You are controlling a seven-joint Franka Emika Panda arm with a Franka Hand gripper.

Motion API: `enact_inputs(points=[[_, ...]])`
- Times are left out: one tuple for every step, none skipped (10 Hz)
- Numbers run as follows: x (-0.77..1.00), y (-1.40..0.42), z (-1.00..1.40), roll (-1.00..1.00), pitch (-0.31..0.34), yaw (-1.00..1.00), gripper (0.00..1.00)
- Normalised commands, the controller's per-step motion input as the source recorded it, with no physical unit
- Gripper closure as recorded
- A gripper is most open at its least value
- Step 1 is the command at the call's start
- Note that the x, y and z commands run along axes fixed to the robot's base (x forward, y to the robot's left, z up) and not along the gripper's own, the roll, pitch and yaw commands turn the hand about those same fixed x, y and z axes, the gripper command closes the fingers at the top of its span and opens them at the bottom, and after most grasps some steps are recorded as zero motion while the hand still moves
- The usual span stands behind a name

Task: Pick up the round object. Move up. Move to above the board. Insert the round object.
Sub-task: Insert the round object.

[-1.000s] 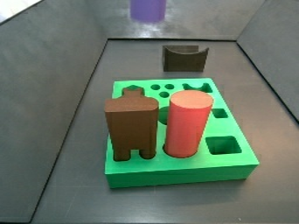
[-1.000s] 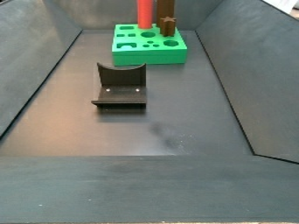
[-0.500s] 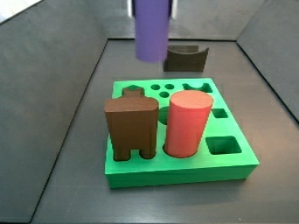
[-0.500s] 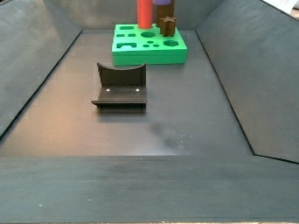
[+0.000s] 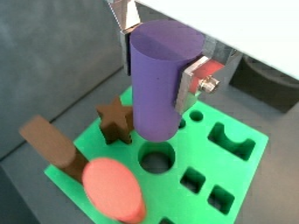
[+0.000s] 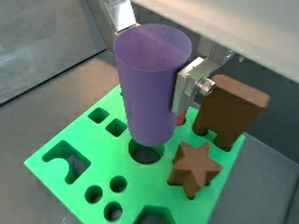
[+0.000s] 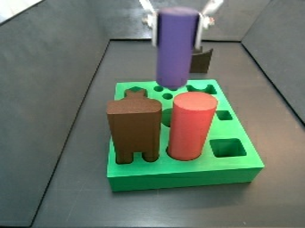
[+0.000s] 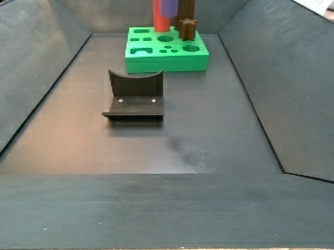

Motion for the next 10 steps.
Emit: enact_inputs(points=[[0.24, -0.1, -0.42, 0.07, -0.049, -0.05, 1.0], [0.24, -0.09, -0.43, 0.08, -0.047, -0.04, 1.0], [0.15, -0.06, -0.43, 0.08, -0.05, -0.01, 1.0], [0.06, 0.0, -0.02, -0.01, 0.0, 0.0, 1.0], [0.0, -0.02, -0.09, 0.06, -0.033, 0.0, 1.0], [0.0, -0.1, -0.33, 0.06, -0.07, 0.0, 1.0], [0.0, -0.12, -0.4, 0.04, -0.116, 0.0, 1.0], [0.02, -0.1, -0.36, 0.0, -0.139, 0.0, 1.0], [0.0, -0.07, -0.37, 0.0, -0.139, 0.0, 1.0], [0.0, -0.05, -0.41, 0.01, -0.114, 0.0, 1.0]])
